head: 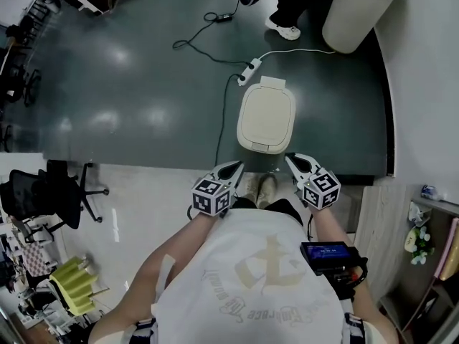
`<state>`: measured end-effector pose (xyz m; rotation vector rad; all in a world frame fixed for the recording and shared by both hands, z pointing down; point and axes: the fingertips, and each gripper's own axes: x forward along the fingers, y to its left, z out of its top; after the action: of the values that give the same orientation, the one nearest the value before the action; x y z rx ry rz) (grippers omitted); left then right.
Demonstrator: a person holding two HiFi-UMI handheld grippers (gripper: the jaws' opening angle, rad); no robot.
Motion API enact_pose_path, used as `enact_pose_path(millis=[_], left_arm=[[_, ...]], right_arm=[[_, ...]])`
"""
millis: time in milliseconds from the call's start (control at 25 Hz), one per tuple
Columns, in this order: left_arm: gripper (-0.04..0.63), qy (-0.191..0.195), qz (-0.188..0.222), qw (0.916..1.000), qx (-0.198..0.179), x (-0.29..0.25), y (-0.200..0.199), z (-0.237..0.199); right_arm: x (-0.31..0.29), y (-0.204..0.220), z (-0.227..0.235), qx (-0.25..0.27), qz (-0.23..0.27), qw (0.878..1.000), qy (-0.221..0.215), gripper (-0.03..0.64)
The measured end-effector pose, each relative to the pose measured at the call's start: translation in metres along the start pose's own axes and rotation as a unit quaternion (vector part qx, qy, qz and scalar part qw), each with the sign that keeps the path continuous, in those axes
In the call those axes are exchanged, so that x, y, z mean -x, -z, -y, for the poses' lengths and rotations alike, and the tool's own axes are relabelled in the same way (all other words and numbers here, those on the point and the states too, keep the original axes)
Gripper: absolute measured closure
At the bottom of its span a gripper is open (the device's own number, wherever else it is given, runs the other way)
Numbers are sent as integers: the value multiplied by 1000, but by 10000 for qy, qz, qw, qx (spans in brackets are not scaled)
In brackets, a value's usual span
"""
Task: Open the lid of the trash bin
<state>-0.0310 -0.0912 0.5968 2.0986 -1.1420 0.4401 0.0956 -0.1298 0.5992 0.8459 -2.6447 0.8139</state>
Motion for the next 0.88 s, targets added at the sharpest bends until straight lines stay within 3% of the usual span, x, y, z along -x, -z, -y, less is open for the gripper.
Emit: enact_pose_path(millis=[880], left_arm=[[580,422,-775,9961,-53,-80,4,-43]], right_arm=[[-67,-8,51,-139,-290,9989,336,612]])
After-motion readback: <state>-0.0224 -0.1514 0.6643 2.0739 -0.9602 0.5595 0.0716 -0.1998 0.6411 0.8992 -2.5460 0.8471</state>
